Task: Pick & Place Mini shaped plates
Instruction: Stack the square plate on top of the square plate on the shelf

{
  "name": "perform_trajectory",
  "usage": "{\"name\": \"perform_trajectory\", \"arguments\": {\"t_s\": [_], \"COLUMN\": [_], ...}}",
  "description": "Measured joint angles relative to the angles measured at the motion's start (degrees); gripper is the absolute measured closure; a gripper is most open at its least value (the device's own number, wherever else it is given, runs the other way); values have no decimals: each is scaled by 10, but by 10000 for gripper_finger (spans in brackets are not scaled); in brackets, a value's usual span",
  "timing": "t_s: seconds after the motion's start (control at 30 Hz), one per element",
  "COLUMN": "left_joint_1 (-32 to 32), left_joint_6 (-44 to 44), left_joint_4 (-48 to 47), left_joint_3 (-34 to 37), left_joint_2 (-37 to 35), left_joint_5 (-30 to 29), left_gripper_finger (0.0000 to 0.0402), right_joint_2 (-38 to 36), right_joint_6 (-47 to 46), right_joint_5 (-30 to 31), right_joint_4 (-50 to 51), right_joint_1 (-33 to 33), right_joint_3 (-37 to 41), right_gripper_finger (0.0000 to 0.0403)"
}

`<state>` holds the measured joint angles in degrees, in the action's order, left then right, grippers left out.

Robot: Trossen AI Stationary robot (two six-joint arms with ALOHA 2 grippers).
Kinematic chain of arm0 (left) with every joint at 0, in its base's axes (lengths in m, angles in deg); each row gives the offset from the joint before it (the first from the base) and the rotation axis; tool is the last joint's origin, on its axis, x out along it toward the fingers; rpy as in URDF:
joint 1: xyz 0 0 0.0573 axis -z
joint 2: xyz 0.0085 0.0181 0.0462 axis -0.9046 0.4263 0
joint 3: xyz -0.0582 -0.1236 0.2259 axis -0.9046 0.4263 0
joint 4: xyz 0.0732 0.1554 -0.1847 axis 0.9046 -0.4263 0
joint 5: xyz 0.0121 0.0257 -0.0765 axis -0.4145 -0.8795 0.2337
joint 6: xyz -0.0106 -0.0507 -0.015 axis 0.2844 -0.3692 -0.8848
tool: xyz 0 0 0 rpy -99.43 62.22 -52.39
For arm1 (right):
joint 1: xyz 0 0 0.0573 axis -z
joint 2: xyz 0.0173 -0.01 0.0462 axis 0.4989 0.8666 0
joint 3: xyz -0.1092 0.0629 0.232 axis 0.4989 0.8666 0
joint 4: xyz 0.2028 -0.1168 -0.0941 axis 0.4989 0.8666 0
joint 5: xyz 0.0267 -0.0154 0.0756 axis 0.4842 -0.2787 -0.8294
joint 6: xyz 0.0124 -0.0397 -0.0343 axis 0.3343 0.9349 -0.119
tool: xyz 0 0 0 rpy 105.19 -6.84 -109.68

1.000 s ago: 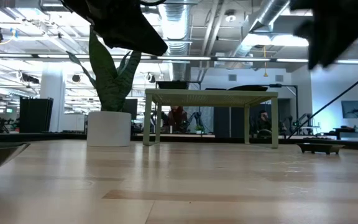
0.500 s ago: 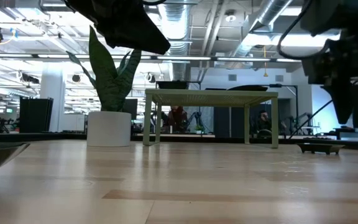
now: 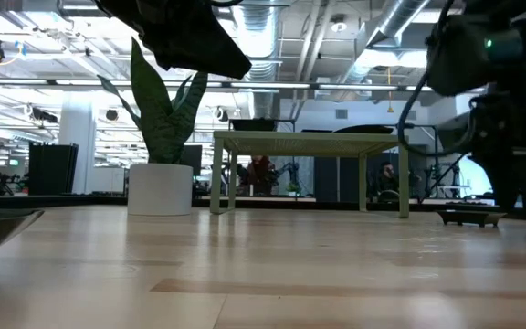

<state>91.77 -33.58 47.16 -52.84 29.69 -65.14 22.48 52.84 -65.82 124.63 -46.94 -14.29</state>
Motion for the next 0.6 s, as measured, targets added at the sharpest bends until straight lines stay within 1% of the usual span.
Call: {"name": "perform_trajectory", "arguments": {"t_s": [0.13,0.27,0.4,0.6], "left_joint_1": [0,0,0,0], "left_joint_6": [0,0,0,0], "left_joint_4": [1,4,5,5], "left_joint_3": [0,0,0,0], "left_joint_2": [0,0,0,0], "left_joint_5": [0,0,0,0], "left_gripper_finger": [284,284,284,284], "right_joint_2": [26,44,46,51], "right_joint_6": [-4,-2,33,82], "right_joint_5": [0,1,6,17], "right_joint_4": [0,5,7,-14], "right_joint_1": [5,11,16,34], "right_joint_3": [-8,-46,-71,-73], "right_gripper_finger": [246,250,252,252]}}
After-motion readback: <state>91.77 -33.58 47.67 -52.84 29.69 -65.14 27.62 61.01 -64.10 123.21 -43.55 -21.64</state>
